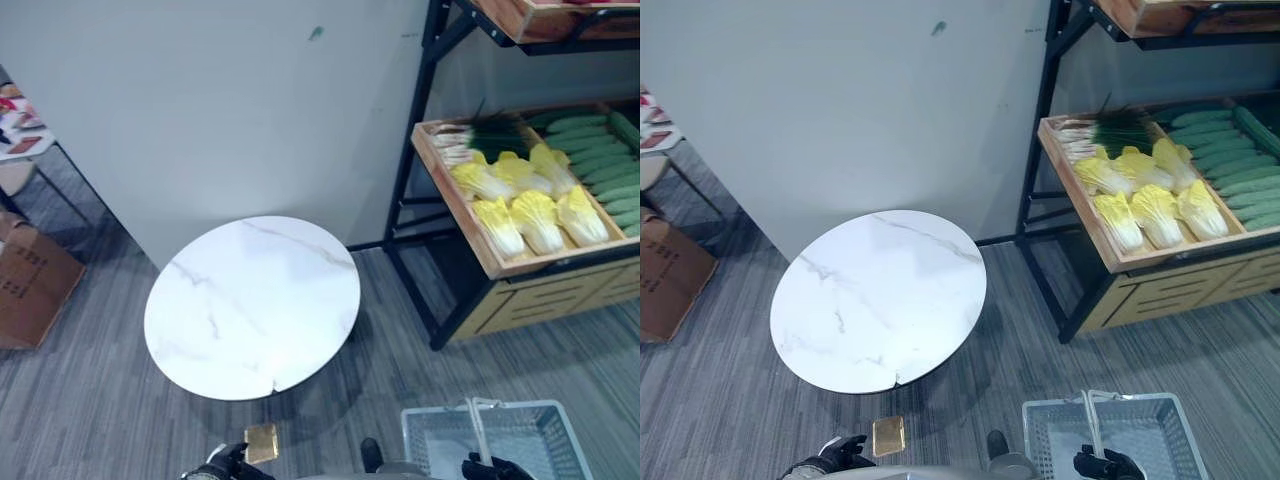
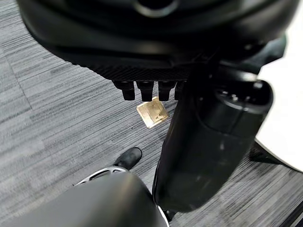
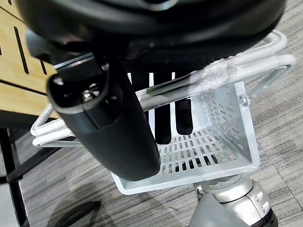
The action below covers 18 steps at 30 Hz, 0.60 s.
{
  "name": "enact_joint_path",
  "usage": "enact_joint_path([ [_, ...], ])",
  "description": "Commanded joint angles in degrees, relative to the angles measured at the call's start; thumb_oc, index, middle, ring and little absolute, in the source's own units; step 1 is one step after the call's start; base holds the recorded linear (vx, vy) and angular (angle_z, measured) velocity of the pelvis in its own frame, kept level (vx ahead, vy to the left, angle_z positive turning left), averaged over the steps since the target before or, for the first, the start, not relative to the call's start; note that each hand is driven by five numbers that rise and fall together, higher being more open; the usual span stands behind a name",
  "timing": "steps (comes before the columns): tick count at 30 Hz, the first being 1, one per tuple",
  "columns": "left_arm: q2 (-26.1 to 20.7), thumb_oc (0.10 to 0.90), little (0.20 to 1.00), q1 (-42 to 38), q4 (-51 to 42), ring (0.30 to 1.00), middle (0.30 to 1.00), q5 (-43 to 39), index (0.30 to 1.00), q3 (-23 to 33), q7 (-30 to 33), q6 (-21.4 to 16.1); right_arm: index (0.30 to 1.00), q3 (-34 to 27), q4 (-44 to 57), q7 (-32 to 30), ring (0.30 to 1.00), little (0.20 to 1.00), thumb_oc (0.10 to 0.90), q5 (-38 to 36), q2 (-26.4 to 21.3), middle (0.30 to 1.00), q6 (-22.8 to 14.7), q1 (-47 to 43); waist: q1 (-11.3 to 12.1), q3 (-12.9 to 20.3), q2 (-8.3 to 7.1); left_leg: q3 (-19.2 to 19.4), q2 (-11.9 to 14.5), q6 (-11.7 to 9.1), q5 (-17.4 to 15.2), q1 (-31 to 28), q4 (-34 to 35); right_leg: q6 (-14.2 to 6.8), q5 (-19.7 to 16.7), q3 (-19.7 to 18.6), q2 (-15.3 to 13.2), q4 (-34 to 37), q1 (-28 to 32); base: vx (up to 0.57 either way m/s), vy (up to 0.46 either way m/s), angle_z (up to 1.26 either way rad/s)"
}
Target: Get the vegetables into the basket
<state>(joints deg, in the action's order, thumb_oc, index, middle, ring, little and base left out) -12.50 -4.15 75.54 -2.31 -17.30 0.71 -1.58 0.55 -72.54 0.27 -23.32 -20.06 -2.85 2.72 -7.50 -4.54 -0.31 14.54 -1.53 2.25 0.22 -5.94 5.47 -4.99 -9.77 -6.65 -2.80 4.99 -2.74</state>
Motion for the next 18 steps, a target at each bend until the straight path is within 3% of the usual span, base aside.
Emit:
enact_joint_path([
  [1,-1.59,0.900,1.000,-3.10,2.55,1.000,1.000,0.66,1.000,0.52,1.26,-1.03,0.300,0.70,0.32,0.54,0.300,0.300,0.400,-0.90,0.46,0.300,-2.43,-5.70,-0.69,-1.15,0.88,1.80,-1.25,0.95,-4.71,0.19,-0.47,-4.62,1.30,-1.44,0.03,-1.97,-0.08,-0.13,0.259,-0.43],
  [3,-1.92,0.900,1.000,-3.17,2.94,1.000,1.000,1.60,1.000,0.36,1.14,-1.05,0.300,1.88,1.06,0.57,0.300,0.300,0.400,0.02,0.97,0.300,-2.38,-6.19,-1.15,-1.57,0.52,4.50,-1.10,1.01,-5.10,0.38,-0.47,-5.57,-0.12,-2.72,0.39,-2.98,-1.77,-0.10,0.216,-0.88],
  [5,-2.42,0.900,1.000,-3.19,3.04,1.000,1.000,2.36,1.000,0.28,1.28,-0.85,0.300,3.01,2.27,0.51,0.300,0.300,0.400,0.73,1.48,0.300,-2.40,-6.36,-1.62,-2.12,0.36,6.93,-0.46,1.01,-5.32,0.22,-0.47,-5.92,-0.56,-0.81,0.24,-5.24,-3.73,-0.06,0.107,-1.04],
  [7,-2.93,0.900,1.000,-3.33,2.95,1.000,1.000,2.03,1.000,0.94,1.56,-0.74,0.300,3.47,2.69,0.29,0.300,0.300,0.400,0.80,1.80,0.300,-2.51,-6.51,-1.14,-2.52,0.93,8.05,0.41,0.77,-6.07,-0.32,-0.47,-5.31,2.17,6.22,-1.69,-6.69,-3.73,0.00,0.063,-0.66],
  [8,-3.02,0.900,1.000,-3.30,2.84,1.000,1.000,1.70,1.000,1.30,1.74,-0.57,0.300,3.84,2.74,0.13,0.300,0.300,0.400,0.91,2.03,0.300,-2.51,-6.94,-0.40,-2.63,1.18,9.18,1.00,0.61,-5.99,-0.51,-0.47,-4.80,3.71,11.68,-3.15,-7.96,-3.71,0.02,0.037,-0.96],
  [10,-3.03,0.900,1.000,-3.30,2.84,1.000,1.000,1.70,1.000,1.31,1.74,-0.57,0.300,3.84,2.74,0.13,0.300,0.300,0.400,0.92,2.03,0.300,-2.51,-6.95,-0.52,-2.67,1.18,9.05,1.00,0.60,-5.99,-0.55,-0.47,-4.79,3.86,11.80,-3.18,-8.11,-3.69,0.00,-0.010,-0.55],
  [11,-3.77,0.900,1.000,-2.77,2.80,1.000,1.000,1.17,1.000,2.72,1.88,-0.28,0.300,5.26,2.53,0.51,0.300,0.300,0.400,1.67,2.66,0.300,-2.37,-7.51,1.41,-2.45,1.05,12.58,1.88,0.28,-6.33,-1.04,-0.47,-3.94,6.07,23.68,-6.77,-9.85,-2.30,0.01,-0.049,-0.27],
  [13,-4.14,0.900,1.000,-2.16,3.08,1.000,1.000,1.22,1.000,3.61,1.89,-0.08,0.300,6.50,2.18,1.09,0.300,0.300,0.400,2.74,3.32,0.300,-2.04,-7.88,2.71,-2.00,0.45,14.79,1.95,0.09,-6.60,-1.28,-0.47,-4.59,5.25,28.67,-8.29,-8.43,-0.49,0.03,-0.088,-0.81],
  [15,-4.16,0.900,1.000,-1.51,3.71,1.000,1.000,2.08,1.000,3.94,1.74,0.09,0.300,7.10,2.23,1.72,0.300,0.300,0.400,3.20,3.89,0.300,-1.79,-7.27,2.71,-1.36,-0.21,15.09,1.39,0.20,-7.00,-2.22,-0.47,-5.17,3.47,26.42,-7.69,-6.70,0.69,0.08,-0.138,-1.06],
  [18,-3.39,0.900,1.000,-1.06,4.00,1.000,1.000,2.83,1.000,3.89,1.64,0.23,0.300,6.95,2.57,1.85,0.300,0.300,0.400,2.68,4.32,0.300,-1.75,-6.77,2.37,-0.79,-0.06,15.21,1.30,-0.17,-7.11,-3.17,-0.47,-5.01,4.05,26.26,-7.02,-5.30,2.18,0.09,-0.159,-0.10],
])
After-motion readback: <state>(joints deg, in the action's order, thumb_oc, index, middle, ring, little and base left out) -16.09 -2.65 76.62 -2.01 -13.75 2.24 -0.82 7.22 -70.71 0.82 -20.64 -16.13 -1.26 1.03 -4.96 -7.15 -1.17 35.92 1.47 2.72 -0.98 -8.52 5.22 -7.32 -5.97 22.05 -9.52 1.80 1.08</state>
